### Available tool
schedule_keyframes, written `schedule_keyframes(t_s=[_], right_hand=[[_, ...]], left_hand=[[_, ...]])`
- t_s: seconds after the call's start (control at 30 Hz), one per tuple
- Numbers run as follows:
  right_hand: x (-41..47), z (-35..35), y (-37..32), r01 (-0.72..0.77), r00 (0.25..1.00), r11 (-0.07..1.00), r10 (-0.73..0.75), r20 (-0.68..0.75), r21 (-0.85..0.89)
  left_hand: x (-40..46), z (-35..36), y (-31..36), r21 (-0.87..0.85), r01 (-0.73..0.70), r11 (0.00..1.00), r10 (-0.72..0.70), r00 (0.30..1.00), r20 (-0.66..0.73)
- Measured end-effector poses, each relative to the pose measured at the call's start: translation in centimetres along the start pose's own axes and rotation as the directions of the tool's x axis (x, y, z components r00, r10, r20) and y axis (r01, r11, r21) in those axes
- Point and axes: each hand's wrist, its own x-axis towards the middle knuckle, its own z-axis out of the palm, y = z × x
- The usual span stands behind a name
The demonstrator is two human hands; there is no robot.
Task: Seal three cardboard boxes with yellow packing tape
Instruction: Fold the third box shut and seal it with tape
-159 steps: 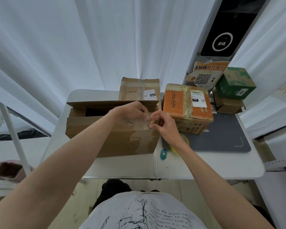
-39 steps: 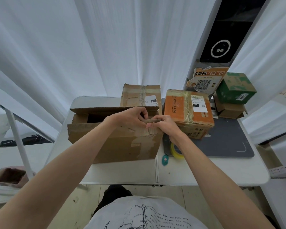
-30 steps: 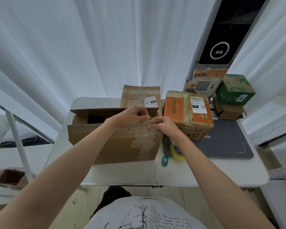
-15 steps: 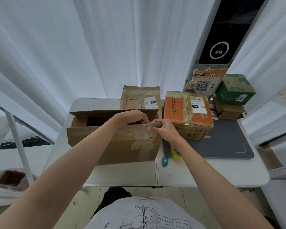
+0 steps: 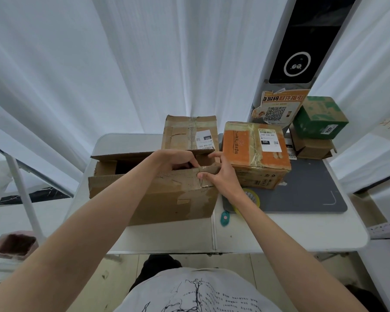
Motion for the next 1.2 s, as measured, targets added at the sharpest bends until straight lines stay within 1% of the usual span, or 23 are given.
schedule_keyframes(t_s=[0.13, 0.23, 0.33, 0.4, 0.43, 0.47, 0.5, 0.53, 0.57, 0.63, 0.67, 0.7, 0.73, 0.8, 0.87, 0.93, 1.03, 1.13, 1.2], right_hand=[[-0.1, 0.0, 0.4, 0.071, 0.997, 0.997, -0.072, 0.021, 0.016], [-0.1, 0.2, 0.6, 0.045, 0.999, 0.998, -0.045, -0.002, 0.037], [-0.1, 0.1, 0.5, 0.025, 1.000, 0.999, -0.025, 0.013, 0.027], [0.1, -0.1, 0.4, 0.005, 0.999, 1.000, -0.005, 0.031, 0.009], [0.2, -0.2, 0.2, -0.009, 0.999, 1.000, 0.009, 0.039, 0.004], [0.4, -0.2, 0.1, -0.025, 0.999, 1.000, 0.024, 0.044, 0.006], [0.5, -0.3, 0.0, -0.042, 0.998, 0.999, 0.041, 0.050, 0.018], [0.7, -0.3, -0.1, -0.064, 0.997, 0.997, 0.063, 0.053, 0.036], [0.9, -0.3, -0.2, -0.087, 0.995, 0.995, 0.085, 0.053, 0.051], [1.2, -0.3, -0.5, -0.123, 0.992, 0.990, 0.120, 0.048, 0.062], [1.4, -0.4, -0.6, -0.135, 0.990, 0.989, 0.132, 0.047, 0.063], [1.5, -0.3, -0.7, -0.143, 0.989, 0.988, 0.140, 0.047, 0.063], [1.6, -0.3, -0.8, -0.145, 0.989, 0.988, 0.143, 0.047, 0.059], [1.5, -0.2, -0.8, -0.126, 0.991, 0.992, 0.125, 0.042, 0.029], [1.2, -0.3, -0.8, -0.103, 0.993, 0.995, 0.103, 0.053, -0.009], [1.1, -0.8, -0.8, -0.111, 0.987, 0.993, 0.114, 0.117, -0.037], [1.3, -1.6, -1.1, -0.129, 0.966, 0.986, 0.148, 0.211, -0.101], [1.7, -1.4, -1.4, -0.098, 0.962, 0.975, 0.144, 0.233, -0.199], [2.0, -1.2, -1.5, -0.114, 0.958, 0.968, 0.167, 0.234, -0.221]], left_hand=[[0.2, -0.3, 0.1, 0.000, 0.001, 1.000, -0.001, 0.999, 0.041], [0.5, -0.4, 0.1, 0.011, 0.040, 0.999, -0.041, 0.997, 0.069], [0.4, -0.3, 0.3, 0.023, 0.065, 0.998, -0.066, 0.994, 0.083], [0.5, -0.3, 0.3, 0.048, 0.067, 0.997, -0.070, 0.996, 0.063], [0.6, -0.2, 0.3, 0.094, 0.052, 0.994, -0.055, 0.998, 0.026], [0.7, 0.0, 0.2, 0.175, 0.020, 0.984, -0.015, 0.999, -0.030], [0.8, 0.3, 0.0, 0.276, -0.028, 0.961, 0.056, 0.994, -0.094], [0.8, 0.7, -0.2, 0.365, -0.093, 0.926, 0.161, 0.974, -0.161], [0.8, 1.1, -0.4, 0.416, -0.175, 0.892, 0.286, 0.932, -0.222], [0.3, 1.7, -1.0, 0.389, -0.369, 0.844, 0.500, 0.804, -0.323], [0.0, 1.7, -1.3, 0.361, -0.447, 0.818, 0.564, 0.746, -0.354], [-0.4, 1.6, -1.6, 0.347, -0.496, 0.796, 0.601, 0.713, -0.361], [-0.6, 1.4, -1.8, 0.350, -0.520, 0.779, 0.623, 0.700, -0.348], [-0.8, 1.1, -2.2, 0.398, -0.516, 0.759, 0.641, 0.700, -0.315], [-0.6, 1.2, -2.5, 0.440, -0.487, 0.754, 0.639, 0.698, -0.323], [-0.4, 1.6, -2.4, 0.448, -0.471, 0.760, 0.629, 0.706, -0.326], [-0.4, 2.3, -1.8, 0.499, -0.427, 0.754, 0.610, 0.737, -0.290], [-0.3, 2.3, -1.6, 0.530, -0.415, 0.740, 0.607, 0.751, -0.260], [-0.3, 2.1, -1.7, 0.522, -0.423, 0.740, 0.610, 0.750, -0.257]])
